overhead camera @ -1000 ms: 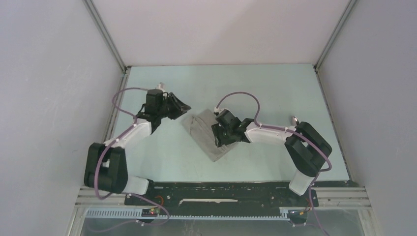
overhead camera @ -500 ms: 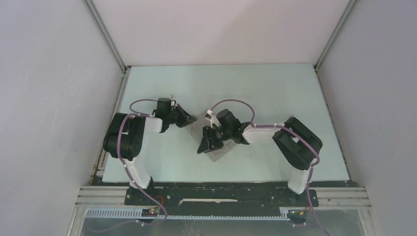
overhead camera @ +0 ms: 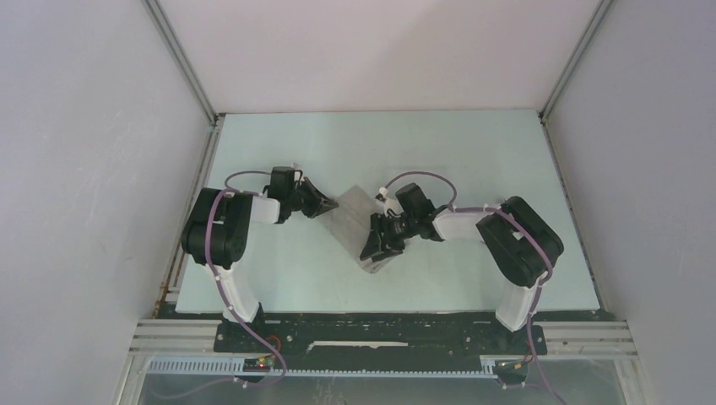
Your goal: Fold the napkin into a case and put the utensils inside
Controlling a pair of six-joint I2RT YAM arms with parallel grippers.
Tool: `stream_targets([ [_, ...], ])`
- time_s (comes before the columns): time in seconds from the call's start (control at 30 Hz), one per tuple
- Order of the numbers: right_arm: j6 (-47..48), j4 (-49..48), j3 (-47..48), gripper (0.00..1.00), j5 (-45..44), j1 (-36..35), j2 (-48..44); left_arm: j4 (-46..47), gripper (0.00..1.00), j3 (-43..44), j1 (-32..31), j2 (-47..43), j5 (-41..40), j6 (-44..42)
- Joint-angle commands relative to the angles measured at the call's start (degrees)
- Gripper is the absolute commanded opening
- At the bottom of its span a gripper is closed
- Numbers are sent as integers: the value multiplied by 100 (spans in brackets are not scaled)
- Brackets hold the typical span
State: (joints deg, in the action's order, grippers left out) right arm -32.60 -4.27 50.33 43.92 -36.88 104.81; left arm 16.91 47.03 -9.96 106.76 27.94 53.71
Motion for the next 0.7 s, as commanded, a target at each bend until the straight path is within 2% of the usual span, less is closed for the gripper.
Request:
stream_targets([
  [0.0, -10, 99, 391, 65, 318, -174, -414, -378, 0, 5, 160, 113, -463, -344],
  [0.07, -420, -399, 738, 68, 538, -224, -122, -356, 0, -5, 151, 99, -436, -344],
  [0.17, -937, -1049, 1574, 68, 709, -274, 785, -317, 0, -31, 150, 110, -429, -344],
  [0.3, -1641, -1824, 2720, 63, 1079, -278, 1896, -281, 0, -36, 126, 180, -381, -298],
  [0.43, -1656, -1444, 3657, 53, 1169, -258, 2747, -274, 0, -27, 117, 215, -353, -292],
  [0.53, -1594, -1410, 3573, 51, 1243, -262, 2982, -274, 0, -9, 115, 215, -353, -289],
  [0.67, -1244, -1133, 2829, 53, 1157, -207, 2613, -282, 0, 6, 117, 259, -359, -285],
])
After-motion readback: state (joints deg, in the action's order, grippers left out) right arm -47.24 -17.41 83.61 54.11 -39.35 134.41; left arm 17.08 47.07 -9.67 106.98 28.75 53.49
